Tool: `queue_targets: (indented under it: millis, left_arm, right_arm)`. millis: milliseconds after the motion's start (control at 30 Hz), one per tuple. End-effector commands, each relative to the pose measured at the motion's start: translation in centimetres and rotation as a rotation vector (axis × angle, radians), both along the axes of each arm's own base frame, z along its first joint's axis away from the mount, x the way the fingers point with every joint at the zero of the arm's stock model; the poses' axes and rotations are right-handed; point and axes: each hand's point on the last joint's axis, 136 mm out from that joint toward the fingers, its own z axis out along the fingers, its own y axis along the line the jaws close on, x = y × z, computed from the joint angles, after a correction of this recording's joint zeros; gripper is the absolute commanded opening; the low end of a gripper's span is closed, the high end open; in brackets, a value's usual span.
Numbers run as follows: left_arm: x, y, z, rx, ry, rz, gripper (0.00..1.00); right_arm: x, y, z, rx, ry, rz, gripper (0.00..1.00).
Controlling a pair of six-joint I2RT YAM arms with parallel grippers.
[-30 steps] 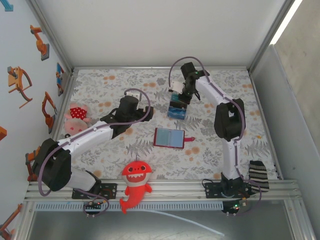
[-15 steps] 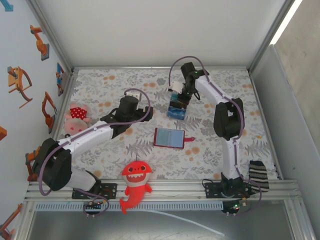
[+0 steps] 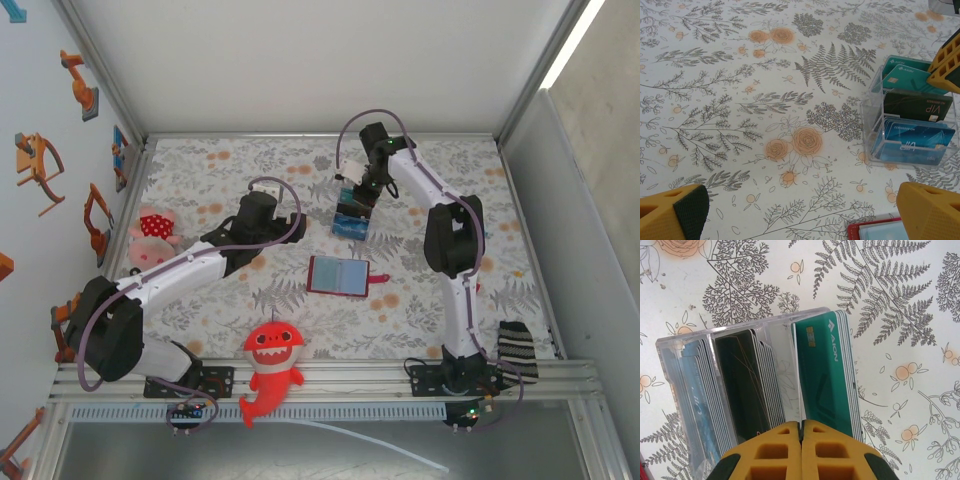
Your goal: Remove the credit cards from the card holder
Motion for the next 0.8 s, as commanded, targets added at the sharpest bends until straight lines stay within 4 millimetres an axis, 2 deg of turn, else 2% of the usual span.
queue_targets:
  millis: [0, 100, 400, 767]
  left_arm:
    - [0.1, 0.1, 0.8, -0.009, -0.017, -0.007, 0.97]
    - [0.0, 0.0, 0.8, -0.014, -0.02, -0.01, 0.97]
    - [-0.1, 0.1, 1.3, -0.024, -0.028, -0.017, 0.97]
    - [-0.3, 0.3, 1.6, -0.027, -0.035, -0.014, 0.97]
  right_arm:
    - [0.1, -0.3, 0.8, -0.031, -0.008, -0.027, 0.04]
    - [0.9, -0.7, 1.8, -0.04, -0.057, -0.057, 0.07]
    - [2.2, -1.2, 2.5, -0.053, -0.128, -0.103, 0.14]
    - [2.2, -0.2, 4.4, 0.028, -0.156, -0.123, 0.23]
